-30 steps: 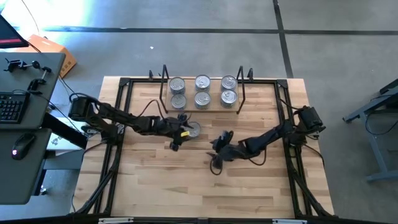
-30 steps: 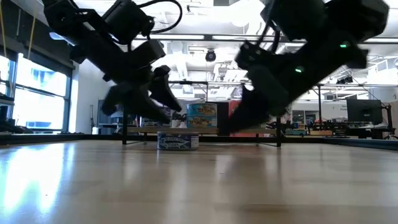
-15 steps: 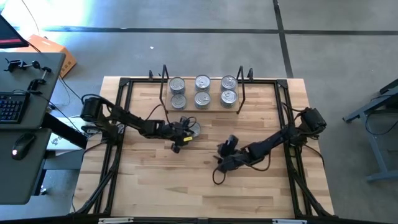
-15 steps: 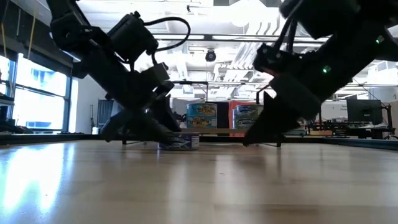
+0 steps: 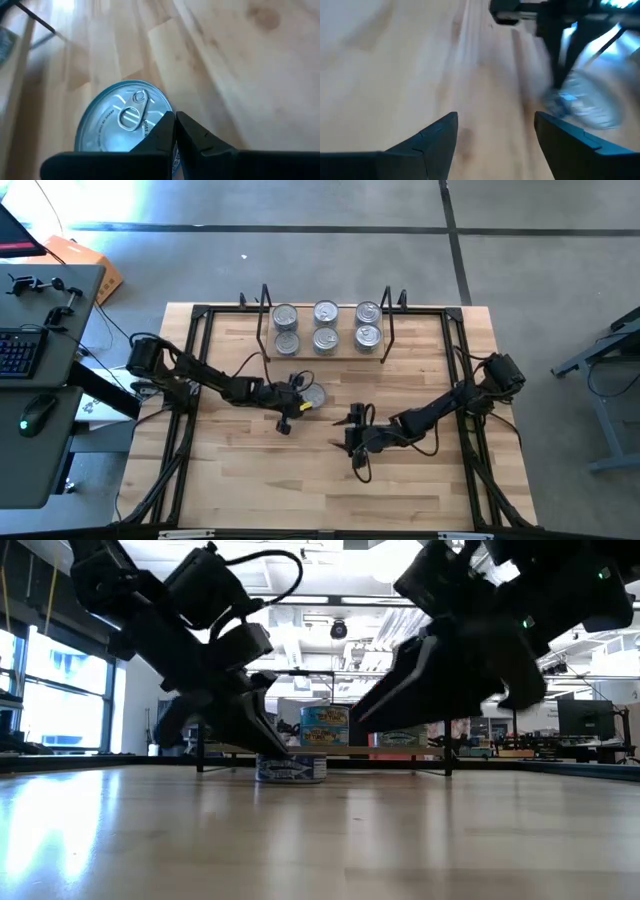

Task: Stack canned seafood by type on shelf
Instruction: Stack the blue tuna can on top of the other blue tuna can on the shelf

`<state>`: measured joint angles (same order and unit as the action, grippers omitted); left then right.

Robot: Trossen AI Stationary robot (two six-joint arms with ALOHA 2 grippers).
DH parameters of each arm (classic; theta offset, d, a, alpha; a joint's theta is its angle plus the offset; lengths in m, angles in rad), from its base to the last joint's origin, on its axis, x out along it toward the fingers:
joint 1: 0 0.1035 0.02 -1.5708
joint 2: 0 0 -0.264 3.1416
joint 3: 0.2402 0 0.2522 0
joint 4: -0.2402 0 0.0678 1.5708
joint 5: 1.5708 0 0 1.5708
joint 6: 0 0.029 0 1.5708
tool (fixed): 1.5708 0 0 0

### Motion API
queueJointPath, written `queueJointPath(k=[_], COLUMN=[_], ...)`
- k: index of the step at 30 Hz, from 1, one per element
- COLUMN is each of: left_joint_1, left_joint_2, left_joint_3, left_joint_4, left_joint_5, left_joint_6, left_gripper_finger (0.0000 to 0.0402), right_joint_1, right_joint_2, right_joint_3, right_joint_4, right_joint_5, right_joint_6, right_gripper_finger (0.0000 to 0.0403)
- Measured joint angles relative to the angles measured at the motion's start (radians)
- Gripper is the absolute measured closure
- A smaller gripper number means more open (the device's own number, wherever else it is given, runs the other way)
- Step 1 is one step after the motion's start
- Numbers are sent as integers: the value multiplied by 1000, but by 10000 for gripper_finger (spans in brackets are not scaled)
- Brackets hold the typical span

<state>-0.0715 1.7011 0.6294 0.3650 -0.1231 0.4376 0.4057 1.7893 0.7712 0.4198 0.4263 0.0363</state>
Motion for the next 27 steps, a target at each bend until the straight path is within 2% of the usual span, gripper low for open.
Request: queueJointPath(k=[5,8,17,22,27], left_joint_1=[-52,-72,-94,-100,-117], left_joint_2=[-30,-41,-43,-43,-44], left_joint_3=[15,26,33,33,33], left_joint_4=[-9,0,65,88,106], left_joint_5=[-14,-13,-20,-8,-6], left_joint_6=[-123,-167,-261,-278,-278], left_gripper_finger=[398,400,401,401,401], right_joint_1=[-1,-7,-53,-63,-77], right_joint_2=[0,0,49,127,159], right_joint_3=[0,0,0,0,0], right_joint_4=[-4,-13,16,180,251], right_joint_5=[135,217,177,259,243], right_joint_6=[-291,-388,-484,-564,-591], right_gripper_finger=[147,146,147,147,147])
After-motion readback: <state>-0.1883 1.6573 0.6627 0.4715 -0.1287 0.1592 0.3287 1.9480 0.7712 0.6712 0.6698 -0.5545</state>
